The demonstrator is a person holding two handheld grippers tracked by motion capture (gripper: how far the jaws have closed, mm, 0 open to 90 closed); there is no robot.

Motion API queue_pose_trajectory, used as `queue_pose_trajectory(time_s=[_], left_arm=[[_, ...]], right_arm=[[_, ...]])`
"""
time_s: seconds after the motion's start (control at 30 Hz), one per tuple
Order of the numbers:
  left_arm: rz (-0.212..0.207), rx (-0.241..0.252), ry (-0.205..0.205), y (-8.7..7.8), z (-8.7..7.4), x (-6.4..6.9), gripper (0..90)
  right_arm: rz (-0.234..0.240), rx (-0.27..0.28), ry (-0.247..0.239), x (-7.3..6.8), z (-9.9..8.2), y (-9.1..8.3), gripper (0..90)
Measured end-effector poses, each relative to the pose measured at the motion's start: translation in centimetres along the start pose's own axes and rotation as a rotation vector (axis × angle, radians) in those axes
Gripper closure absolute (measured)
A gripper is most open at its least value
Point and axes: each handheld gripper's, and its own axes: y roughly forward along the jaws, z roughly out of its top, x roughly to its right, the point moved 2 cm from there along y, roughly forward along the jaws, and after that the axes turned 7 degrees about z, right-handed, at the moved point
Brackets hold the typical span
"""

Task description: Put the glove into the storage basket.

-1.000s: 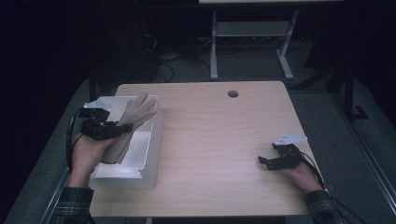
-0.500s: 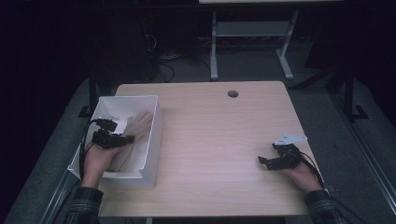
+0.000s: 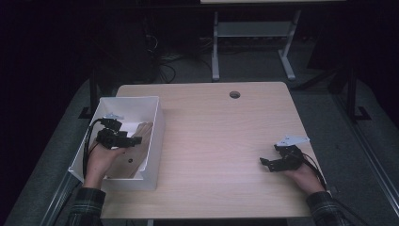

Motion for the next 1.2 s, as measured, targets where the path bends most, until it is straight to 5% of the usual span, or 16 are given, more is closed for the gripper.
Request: queue_pose_trajectory(time_s=[0.23, 0.53, 0.7, 0.87, 1.07, 1.2], left_arm=[[-0.081, 0.106, 0.039, -3.1, 3.6, 3.2, 25.1], [-0.228, 0.159, 0.148, -3.8, 6.6, 10.7, 24.4], [-0.290, 0.156, 0.192, -1.9, 6.6, 15.6, 24.4], [-0.297, 0.130, 0.233, 0.1, 5.8, 18.2, 24.4], [-0.278, 0.078, 0.300, 3.4, 3.8, 20.7, 24.4], [-0.287, 0.043, 0.309, 5.5, 2.1, 21.2, 24.4]], right_arm=[[0.001, 0.002, 0.000, 0.0, 0.0, 0.0, 13.4], [-0.002, 0.000, 0.001, 0.0, 0.0, 0.0, 13.4], [0.000, 0.000, 0.001, 0.0, 0.0, 0.0, 13.4], [0.000, -0.001, -0.003, 0.0, 0.0, 0.0, 13.4], [0.001, -0.001, -0.004, 0.0, 0.0, 0.0, 13.4], [0.001, -0.001, -0.004, 0.0, 0.0, 0.0, 13.4]])
